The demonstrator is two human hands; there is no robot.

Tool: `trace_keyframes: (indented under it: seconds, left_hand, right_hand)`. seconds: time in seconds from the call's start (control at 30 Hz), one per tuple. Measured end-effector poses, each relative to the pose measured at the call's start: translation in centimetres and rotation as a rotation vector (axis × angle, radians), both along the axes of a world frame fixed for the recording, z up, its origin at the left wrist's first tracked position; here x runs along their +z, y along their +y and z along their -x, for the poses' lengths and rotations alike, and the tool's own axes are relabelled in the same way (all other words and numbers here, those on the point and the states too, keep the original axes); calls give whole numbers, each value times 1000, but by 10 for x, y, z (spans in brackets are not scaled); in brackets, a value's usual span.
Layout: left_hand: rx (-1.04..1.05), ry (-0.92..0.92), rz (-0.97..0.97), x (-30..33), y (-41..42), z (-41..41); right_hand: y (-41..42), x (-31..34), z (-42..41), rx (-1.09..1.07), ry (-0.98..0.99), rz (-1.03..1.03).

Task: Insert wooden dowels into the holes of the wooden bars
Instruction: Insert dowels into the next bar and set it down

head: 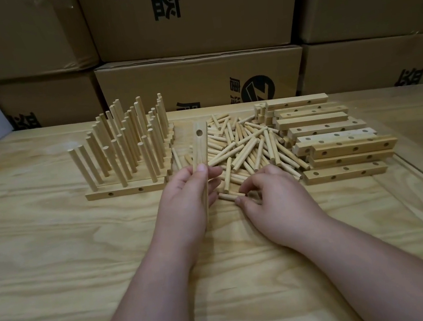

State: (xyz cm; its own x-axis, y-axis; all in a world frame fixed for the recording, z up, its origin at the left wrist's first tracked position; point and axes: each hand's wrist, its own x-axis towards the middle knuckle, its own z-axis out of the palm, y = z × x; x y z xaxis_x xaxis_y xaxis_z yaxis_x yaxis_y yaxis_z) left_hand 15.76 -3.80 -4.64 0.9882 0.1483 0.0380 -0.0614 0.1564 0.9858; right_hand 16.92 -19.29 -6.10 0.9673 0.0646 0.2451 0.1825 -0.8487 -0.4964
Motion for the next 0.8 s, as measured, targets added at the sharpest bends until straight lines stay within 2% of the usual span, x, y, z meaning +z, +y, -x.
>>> trace_keyframes:
  seconds: [0.33,0.43,0.8]
  left_hand:
    - [64,-21,-52,-2,4,-2]
    - [78,-28,-3,-3,5,-3]
    - [69,60,-18,-5,4,-4]
  right_hand:
    - [-1,0,1,1,-28,-88]
    - [-2,-3,-1,-3,-55,-110]
    - [-1,5,4,-96,-208,-551]
